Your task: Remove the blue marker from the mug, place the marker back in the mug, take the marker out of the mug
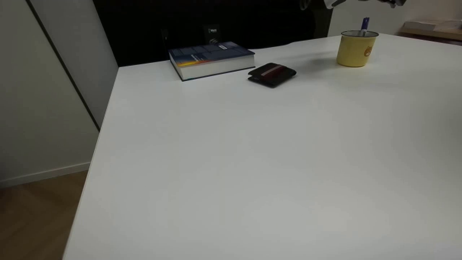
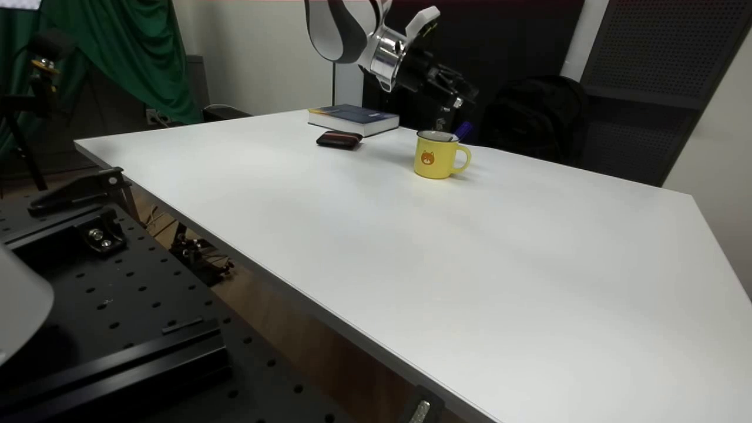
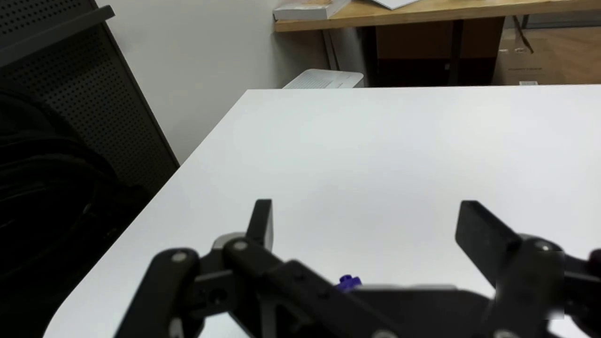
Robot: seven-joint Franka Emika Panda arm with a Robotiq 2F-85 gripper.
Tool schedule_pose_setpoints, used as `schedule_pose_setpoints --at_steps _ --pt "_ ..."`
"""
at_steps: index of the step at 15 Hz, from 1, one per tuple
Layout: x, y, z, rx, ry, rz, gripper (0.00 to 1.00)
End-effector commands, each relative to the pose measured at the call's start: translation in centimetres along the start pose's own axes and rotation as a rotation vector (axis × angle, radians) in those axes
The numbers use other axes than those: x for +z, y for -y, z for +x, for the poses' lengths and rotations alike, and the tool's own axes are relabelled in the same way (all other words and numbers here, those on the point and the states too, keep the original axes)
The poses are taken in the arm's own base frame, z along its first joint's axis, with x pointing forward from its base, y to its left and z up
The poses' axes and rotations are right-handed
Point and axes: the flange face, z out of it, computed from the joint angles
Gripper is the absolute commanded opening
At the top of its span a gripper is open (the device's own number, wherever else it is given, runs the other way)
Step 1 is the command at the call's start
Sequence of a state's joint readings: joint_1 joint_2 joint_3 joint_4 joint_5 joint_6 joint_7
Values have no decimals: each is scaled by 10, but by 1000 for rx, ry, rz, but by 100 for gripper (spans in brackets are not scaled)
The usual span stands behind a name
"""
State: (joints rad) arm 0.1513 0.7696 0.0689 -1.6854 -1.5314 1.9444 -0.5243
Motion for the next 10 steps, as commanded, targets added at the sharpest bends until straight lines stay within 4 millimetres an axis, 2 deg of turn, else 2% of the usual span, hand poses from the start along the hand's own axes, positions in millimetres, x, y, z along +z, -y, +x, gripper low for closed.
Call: schedule_pose_setpoints --at_steps 1,10 --pt "10 -1 2 31 -50 27 100" --pt "38 5 0 -5 -320 94 100"
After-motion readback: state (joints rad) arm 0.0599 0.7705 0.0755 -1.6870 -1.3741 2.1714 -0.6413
